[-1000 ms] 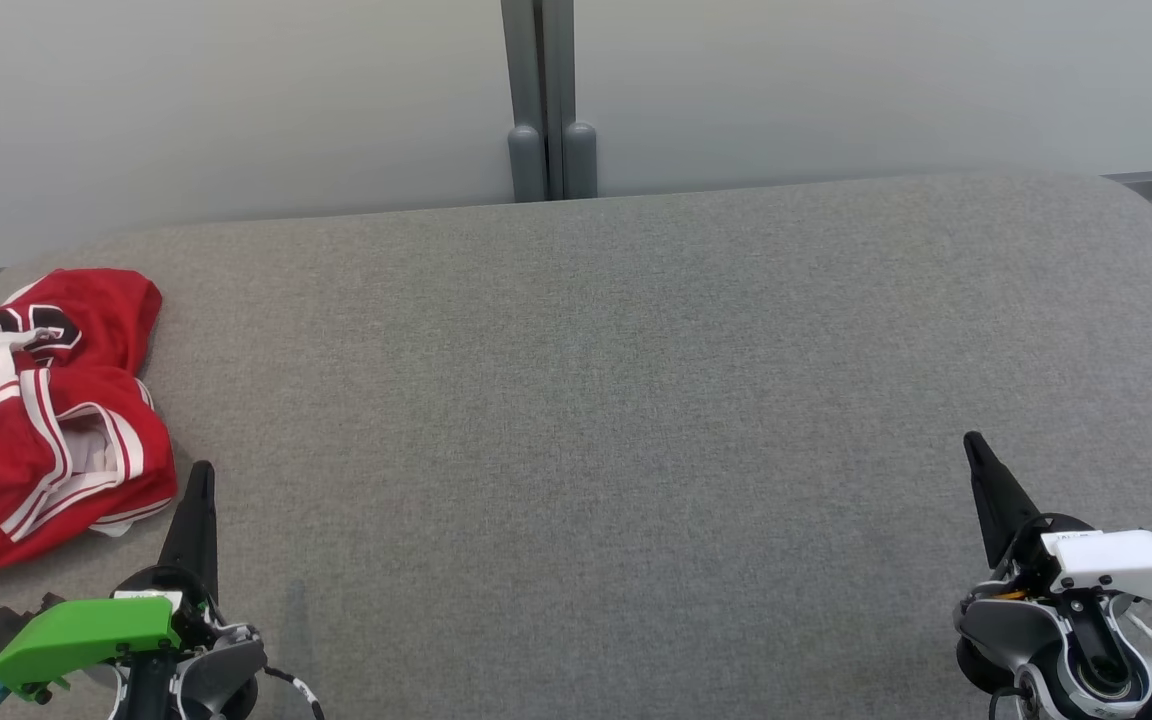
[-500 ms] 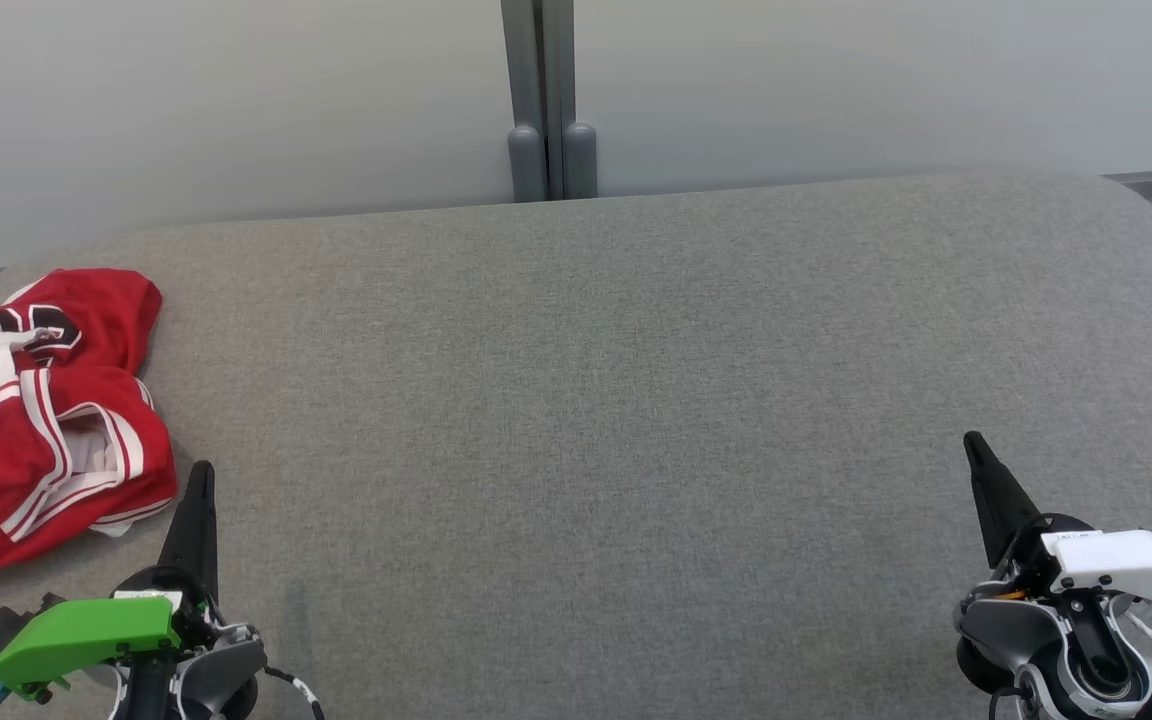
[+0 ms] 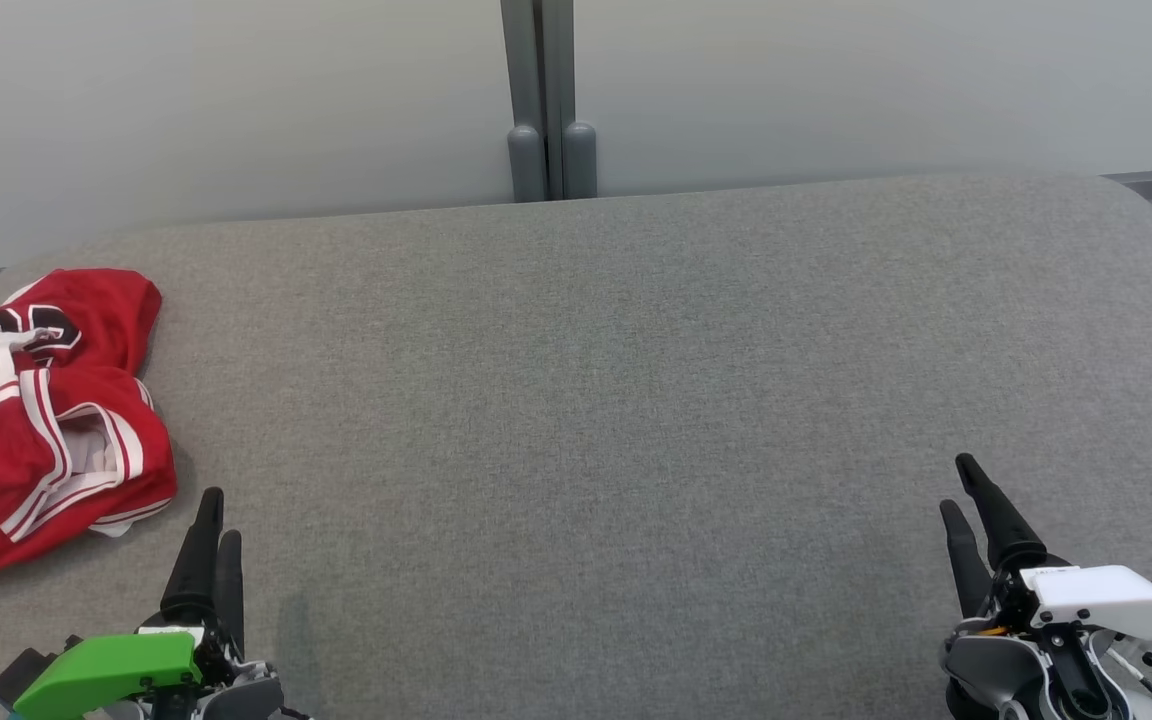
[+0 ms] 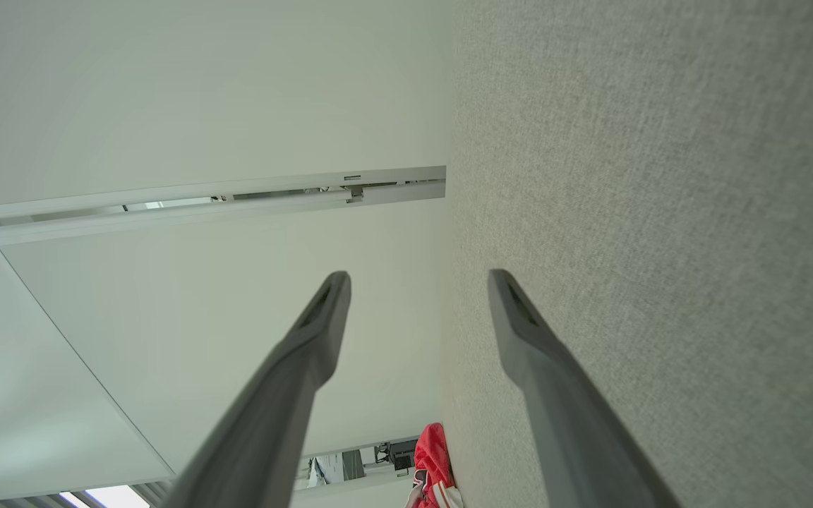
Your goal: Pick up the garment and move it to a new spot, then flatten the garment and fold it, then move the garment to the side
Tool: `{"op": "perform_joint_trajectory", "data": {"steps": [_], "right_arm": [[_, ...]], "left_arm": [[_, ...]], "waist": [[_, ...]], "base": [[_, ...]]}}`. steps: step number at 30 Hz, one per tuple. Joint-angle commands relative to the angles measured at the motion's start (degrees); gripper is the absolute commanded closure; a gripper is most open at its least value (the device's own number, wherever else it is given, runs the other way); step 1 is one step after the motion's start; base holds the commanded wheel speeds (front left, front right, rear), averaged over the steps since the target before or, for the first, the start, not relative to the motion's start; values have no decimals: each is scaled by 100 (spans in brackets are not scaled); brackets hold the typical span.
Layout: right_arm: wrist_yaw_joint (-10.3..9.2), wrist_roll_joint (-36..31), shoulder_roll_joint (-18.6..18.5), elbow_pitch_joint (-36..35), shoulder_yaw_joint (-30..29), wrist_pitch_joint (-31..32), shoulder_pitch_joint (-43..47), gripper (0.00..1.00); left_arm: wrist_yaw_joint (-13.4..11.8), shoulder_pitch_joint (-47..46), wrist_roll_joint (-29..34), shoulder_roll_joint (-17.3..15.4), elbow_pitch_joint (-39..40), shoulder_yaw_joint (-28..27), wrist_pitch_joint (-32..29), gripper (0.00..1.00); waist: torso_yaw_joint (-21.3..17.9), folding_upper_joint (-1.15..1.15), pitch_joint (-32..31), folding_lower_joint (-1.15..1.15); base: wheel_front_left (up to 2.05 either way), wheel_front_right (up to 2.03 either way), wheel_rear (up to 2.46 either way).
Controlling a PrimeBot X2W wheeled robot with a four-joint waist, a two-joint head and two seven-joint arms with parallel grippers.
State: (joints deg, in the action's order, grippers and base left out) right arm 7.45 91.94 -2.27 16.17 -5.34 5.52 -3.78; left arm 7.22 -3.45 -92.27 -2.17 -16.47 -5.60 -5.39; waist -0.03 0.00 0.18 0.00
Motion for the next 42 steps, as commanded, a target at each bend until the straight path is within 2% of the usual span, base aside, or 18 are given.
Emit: {"op": "perform_joint_trajectory", "data": {"steps": [1,10,20,27,42], "right_arm": [[1,-58,-19,-135,72,-76,-120,0],[2,-471,-33,-152,299,-324,-167,0],[2,-1720,-35,-207,365,-568,-193,0],[2,-2778,-38,-253,408,-728,-182,0],[3,-4304,-46,-221,621,-1029,-199,0]], "left_arm": [[10,-79,76,-18,141,24,68,0],[-10,-11,487,-26,225,83,309,0],[-209,49,1345,-34,384,188,554,0],[-366,98,2150,-40,537,350,713,0],[-550,206,4058,-52,619,602,1014,0]], "waist": [[-2,0,0,0],[-6,0,2,0],[-1,0,14,0],[4,0,18,0],[-9,0,-6,0]], "base": [[0,0,0],[0,0,0],[0,0,0],[0,0,0],[0,0,0]]}}
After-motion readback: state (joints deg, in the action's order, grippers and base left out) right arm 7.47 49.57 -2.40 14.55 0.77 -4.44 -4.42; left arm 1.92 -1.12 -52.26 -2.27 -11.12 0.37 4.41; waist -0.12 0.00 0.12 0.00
